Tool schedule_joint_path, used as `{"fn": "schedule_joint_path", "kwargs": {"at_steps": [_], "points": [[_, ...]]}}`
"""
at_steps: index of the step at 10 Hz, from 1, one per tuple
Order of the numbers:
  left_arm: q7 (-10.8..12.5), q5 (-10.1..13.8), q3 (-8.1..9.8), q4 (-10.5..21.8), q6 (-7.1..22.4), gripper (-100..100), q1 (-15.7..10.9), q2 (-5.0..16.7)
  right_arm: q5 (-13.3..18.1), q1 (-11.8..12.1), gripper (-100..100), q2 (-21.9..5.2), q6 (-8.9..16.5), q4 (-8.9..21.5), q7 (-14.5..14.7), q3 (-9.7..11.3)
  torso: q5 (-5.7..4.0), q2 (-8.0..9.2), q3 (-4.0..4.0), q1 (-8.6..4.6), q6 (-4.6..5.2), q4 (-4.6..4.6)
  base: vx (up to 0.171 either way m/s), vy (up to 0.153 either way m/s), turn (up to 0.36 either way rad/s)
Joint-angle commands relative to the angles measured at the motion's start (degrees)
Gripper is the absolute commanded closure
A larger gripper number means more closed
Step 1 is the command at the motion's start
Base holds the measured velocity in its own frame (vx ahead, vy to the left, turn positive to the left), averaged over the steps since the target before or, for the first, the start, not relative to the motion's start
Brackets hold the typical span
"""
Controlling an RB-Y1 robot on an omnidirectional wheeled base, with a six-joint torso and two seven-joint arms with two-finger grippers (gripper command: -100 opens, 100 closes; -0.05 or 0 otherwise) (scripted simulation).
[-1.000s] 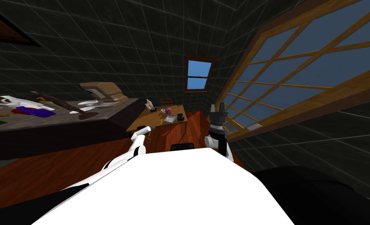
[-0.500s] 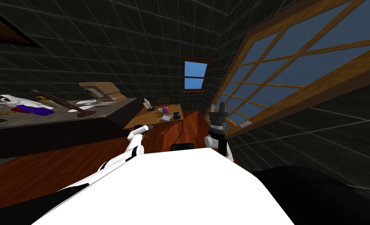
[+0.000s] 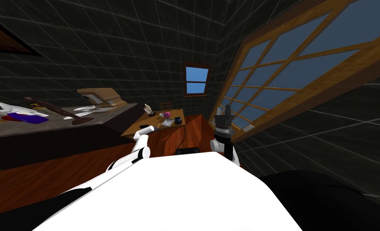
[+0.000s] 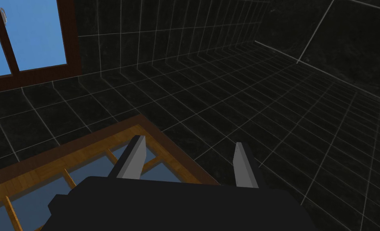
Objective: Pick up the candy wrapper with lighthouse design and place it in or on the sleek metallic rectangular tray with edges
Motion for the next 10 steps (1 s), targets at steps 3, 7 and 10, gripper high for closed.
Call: {"fn": "schedule_joint_path", "kwargs": {"at_steps": [3,7,10], "points": [[2.7,-1.8,-1.08,0.2,2.4,100,-3.8,-1.4,0.0,0.0,0,0.0,0.0,0.0,0.0,0.0,0.07,-0.11,-0.05,0.46,-0.03,0.00,0.192,0.022,-0.040],[5.6,-3.3,-2.16,-0.7,5.2,100,-7.5,-3.1,0.0,0.0,0,0.0,0.0,0.0,0.0,0.0,0.14,-0.07,-0.05,0.59,-0.08,-0.04,0.183,0.025,-0.033],[6.0,-3.6,-2.34,-1.0,5.5,-100,-8.0,-3.5,0.0,0.0,0,0.0,0.0,0.0,0.0,0.0,0.14,0.25,0.08,0.51,-0.20,-0.05,0.102,0.011,-0.011]]}}
